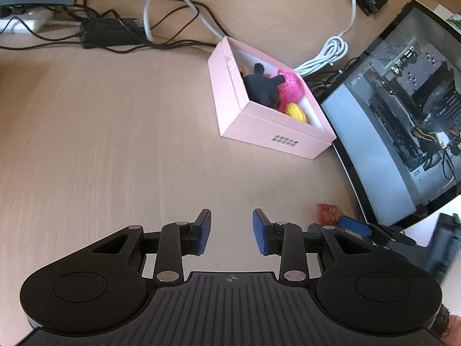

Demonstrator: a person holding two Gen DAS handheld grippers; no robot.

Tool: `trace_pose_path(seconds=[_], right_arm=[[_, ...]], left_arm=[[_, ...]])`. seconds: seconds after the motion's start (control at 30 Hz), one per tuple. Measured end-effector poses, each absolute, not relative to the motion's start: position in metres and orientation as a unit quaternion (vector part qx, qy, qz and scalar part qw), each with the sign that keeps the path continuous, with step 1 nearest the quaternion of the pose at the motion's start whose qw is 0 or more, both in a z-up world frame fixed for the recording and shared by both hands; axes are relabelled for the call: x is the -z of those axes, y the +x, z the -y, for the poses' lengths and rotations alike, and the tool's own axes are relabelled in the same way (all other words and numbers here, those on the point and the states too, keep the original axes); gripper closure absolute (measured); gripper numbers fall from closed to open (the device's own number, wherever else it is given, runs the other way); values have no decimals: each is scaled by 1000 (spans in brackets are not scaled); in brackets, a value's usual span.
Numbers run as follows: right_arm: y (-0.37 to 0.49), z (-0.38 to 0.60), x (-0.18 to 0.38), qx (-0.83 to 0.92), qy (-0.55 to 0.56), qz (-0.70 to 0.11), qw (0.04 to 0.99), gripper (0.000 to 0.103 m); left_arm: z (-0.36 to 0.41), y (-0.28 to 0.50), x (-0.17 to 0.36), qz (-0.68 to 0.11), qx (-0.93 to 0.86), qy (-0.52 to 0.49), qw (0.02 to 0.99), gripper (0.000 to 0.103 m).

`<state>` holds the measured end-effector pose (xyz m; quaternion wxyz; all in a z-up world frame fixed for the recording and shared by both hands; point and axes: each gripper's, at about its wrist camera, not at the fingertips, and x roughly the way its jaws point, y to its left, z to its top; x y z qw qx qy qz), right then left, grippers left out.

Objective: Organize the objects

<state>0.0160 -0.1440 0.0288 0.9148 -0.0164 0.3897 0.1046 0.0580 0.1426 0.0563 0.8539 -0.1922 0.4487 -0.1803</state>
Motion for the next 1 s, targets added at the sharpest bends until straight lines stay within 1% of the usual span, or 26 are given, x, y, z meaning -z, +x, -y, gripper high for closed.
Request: trace_pose_path(seconds=[0.07, 0.13, 0.17, 0.23, 0.27, 0.4, 0.47, 0.5, 0.53, 0.57, 0.6, 0.63, 0.83, 1.0], right_arm=[[12, 143, -35, -115, -41, -373, 920, 19], [13, 145, -35, -121, -78, -364, 920, 3], [16, 147, -35, -118, -92, -364, 919, 0], [23, 153, -32, -117, -95, -384, 911, 0], [28, 157, -30, -111, -80, -398, 907, 0], [47, 166, -20, -81, 17, -444, 892, 0], [50, 158, -13, -59, 9, -445, 893, 0], [50, 154, -10, -56, -4, -447, 893, 5], [50, 151, -9, -59, -15, -451, 891, 12], [48, 148, -9, -63, -28, -448, 891, 15], [46, 148, -12, -69, -34, -447, 891, 23], [46, 147, -15, -80, -36, -448, 890, 25], [43, 145, -40, -111, -28, -443, 889, 25], [50, 139, -83, -128, -33, -394, 909, 25]], left_arm=[[-145, 57, -57, -446, 178, -195, 855, 68], [-146, 56, -57, -445, 178, -199, 855, 68], [-146, 56, -57, -446, 178, -199, 854, 68], [-144, 54, -57, -446, 182, -197, 854, 68], [-142, 53, -57, -446, 185, -195, 854, 68], [-134, 46, -55, -452, 196, -187, 850, 68], [-133, 43, -54, -456, 199, -184, 848, 68], [-133, 42, -54, -457, 199, -183, 847, 68], [-134, 41, -54, -457, 199, -183, 848, 68], [-135, 39, -55, -457, 196, -183, 848, 68], [-137, 38, -55, -456, 194, -185, 849, 68], [-140, 37, -54, -456, 189, -188, 849, 68], [-153, 32, -50, -458, 169, -202, 849, 68], [-159, 29, -49, -456, 161, -213, 849, 68]])
